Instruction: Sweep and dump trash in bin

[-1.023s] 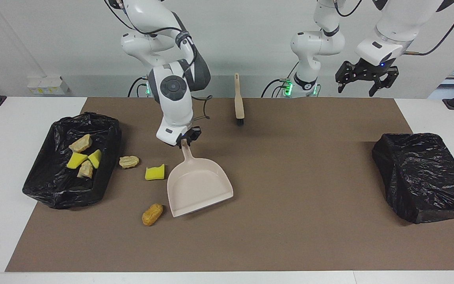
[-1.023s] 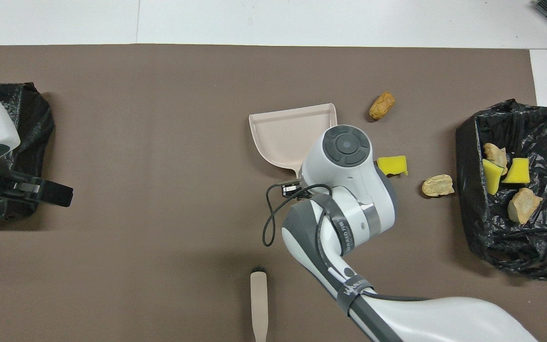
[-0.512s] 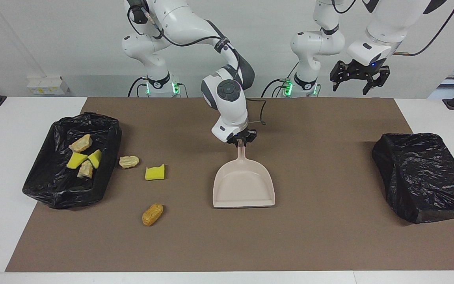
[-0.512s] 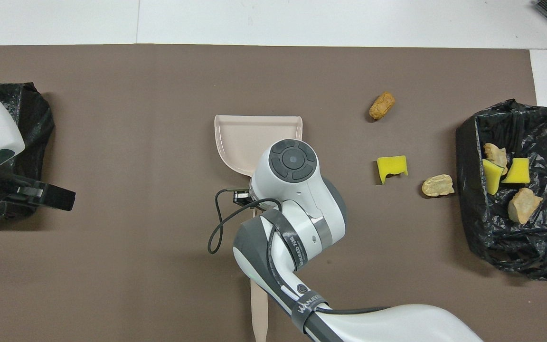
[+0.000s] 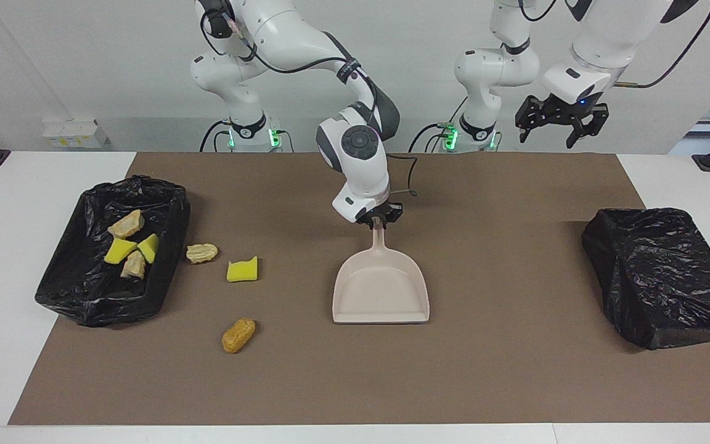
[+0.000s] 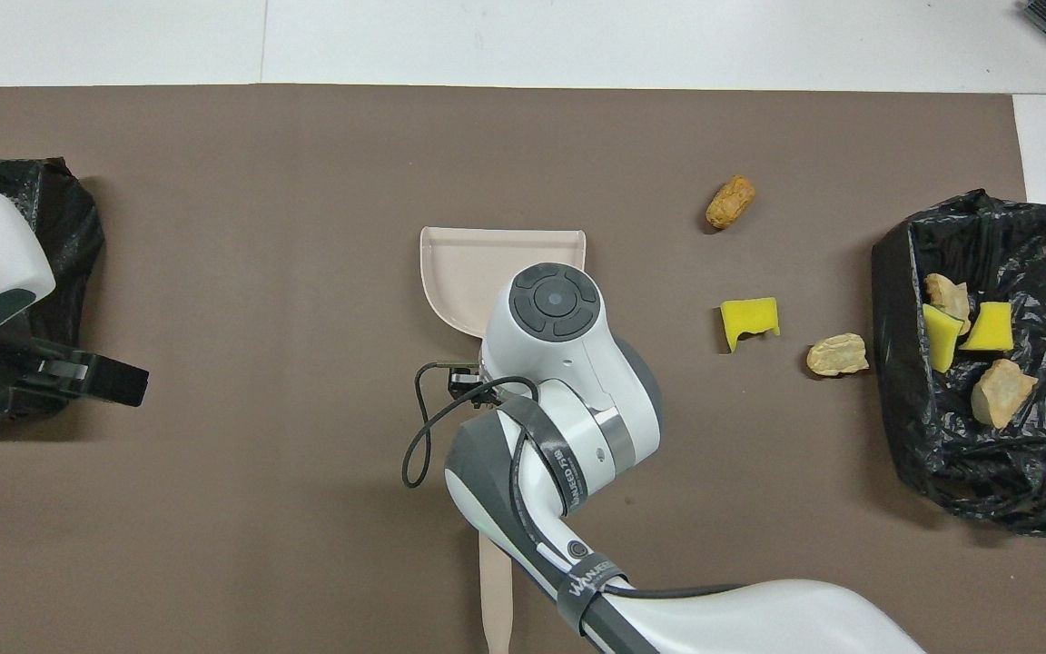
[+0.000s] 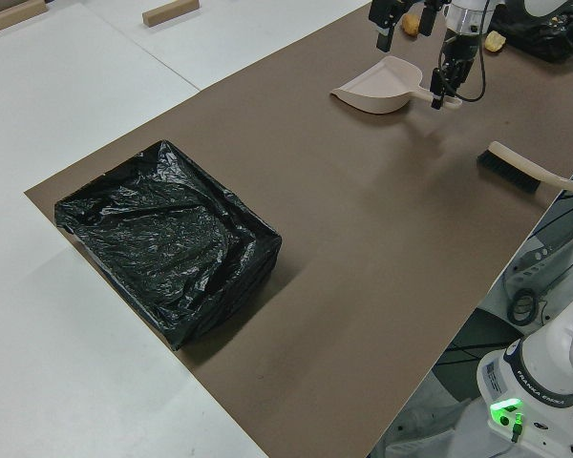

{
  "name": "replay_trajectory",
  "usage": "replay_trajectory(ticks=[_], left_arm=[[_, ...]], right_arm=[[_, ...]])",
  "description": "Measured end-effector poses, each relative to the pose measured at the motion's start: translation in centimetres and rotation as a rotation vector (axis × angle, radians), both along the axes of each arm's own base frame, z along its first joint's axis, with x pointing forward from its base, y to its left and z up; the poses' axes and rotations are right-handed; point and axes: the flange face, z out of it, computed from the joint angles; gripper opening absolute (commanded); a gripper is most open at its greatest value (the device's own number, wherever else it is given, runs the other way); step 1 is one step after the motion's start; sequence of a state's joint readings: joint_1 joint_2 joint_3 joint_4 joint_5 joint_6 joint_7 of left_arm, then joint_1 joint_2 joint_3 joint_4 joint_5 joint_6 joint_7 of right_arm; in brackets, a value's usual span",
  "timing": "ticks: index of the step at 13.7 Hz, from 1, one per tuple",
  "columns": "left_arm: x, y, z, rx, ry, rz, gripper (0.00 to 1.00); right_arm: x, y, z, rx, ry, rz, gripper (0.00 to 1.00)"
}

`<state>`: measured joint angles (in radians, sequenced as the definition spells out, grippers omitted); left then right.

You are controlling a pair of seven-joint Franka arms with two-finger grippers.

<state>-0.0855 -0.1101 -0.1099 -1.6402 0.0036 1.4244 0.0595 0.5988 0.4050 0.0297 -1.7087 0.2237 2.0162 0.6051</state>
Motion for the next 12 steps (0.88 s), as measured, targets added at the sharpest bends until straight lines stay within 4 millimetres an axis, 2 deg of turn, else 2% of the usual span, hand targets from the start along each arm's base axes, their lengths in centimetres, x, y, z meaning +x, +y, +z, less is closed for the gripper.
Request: replay_trajectory(ticks=[3,5,8,10,12], left_arm=[[-0.1,-0.7,-1.1,0.004,0.014,-0.014,1.00],[0.1,-2.6,-2.6,0.000,-0.005,-0.047,1.00],[0.6,-8.1,-7.1,-0.013,-0.065,-0.059,1.00],[0.7,-12.8,-10.7,-0.018,-0.069,-0.047,1.00],[1.1,-17.2,-14.5,-0.028,-0.075,-0.026,1.00]], right_arm=[[-1.7,0.5,1.5,-0.018,0.040,0.034,1.00],[-4.6,1.2,2.6,-0.023,0.063,0.067,1.00],[-11.0,2.6,2.2,-0.025,0.070,0.122,1.00],[-15.8,3.1,0.9,-0.020,0.026,0.120,1.00],[-20.4,2.8,-0.3,-0.016,-0.013,0.090,1.00]])
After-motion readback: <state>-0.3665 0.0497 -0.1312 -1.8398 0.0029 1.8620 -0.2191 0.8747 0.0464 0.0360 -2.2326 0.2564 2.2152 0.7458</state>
